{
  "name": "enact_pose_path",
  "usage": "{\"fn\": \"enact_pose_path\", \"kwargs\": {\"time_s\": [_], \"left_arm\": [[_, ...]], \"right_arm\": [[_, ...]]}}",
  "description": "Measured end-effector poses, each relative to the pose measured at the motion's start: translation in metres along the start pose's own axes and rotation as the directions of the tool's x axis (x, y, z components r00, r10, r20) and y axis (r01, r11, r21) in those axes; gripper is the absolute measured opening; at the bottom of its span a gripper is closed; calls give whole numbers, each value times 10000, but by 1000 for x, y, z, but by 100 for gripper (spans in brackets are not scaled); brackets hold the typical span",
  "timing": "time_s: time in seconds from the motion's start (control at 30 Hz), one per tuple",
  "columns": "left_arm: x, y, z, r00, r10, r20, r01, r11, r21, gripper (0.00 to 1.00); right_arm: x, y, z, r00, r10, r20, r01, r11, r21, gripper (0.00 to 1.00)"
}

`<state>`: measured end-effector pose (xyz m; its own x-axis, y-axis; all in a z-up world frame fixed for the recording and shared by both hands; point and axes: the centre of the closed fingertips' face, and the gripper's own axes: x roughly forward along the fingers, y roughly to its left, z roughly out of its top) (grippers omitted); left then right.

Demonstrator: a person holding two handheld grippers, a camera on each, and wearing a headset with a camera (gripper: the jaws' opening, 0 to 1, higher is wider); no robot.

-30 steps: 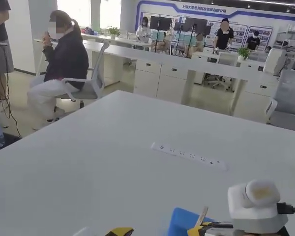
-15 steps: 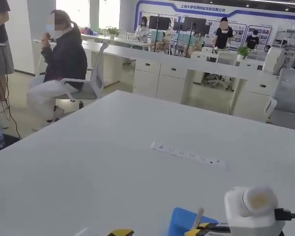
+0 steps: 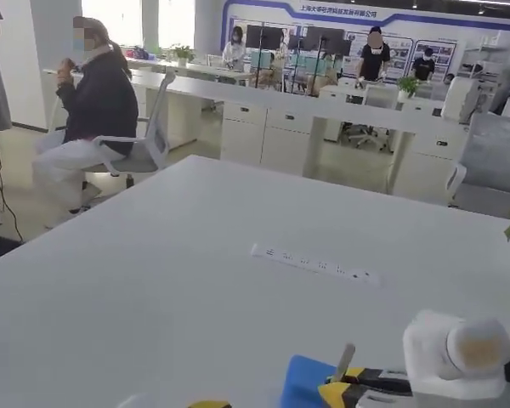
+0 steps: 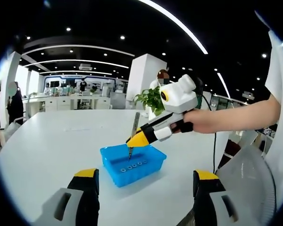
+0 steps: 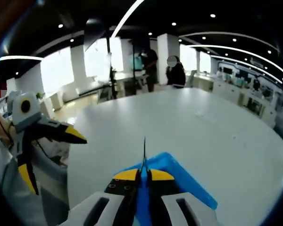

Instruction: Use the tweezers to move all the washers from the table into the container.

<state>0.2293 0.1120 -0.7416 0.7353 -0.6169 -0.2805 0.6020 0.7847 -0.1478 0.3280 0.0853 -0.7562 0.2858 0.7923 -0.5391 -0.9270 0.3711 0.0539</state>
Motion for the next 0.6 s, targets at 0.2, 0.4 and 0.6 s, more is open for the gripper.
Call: {"fn": "enact_pose_path", "kwargs": {"time_s": [0.2, 0.4, 0.6], "left_arm": [[-2, -11, -6, 9962, -615, -619, 651, 9962, 571, 67], [-8, -20, -17, 9805, -1329, -1445, 1446, 9867, 739, 51], [-11, -43, -18, 9348, -2790, -2198, 3053, 9474, 960, 28]], "right_arm": [[-28, 31, -13, 9961, 844, -247, -852, 9957, -360, 4], [-40, 61, -38, 9805, 1744, -904, -1804, 9816, -632, 4], [-44, 88, -70, 9462, 2632, -1884, -2860, 9523, -1060, 4]]}}
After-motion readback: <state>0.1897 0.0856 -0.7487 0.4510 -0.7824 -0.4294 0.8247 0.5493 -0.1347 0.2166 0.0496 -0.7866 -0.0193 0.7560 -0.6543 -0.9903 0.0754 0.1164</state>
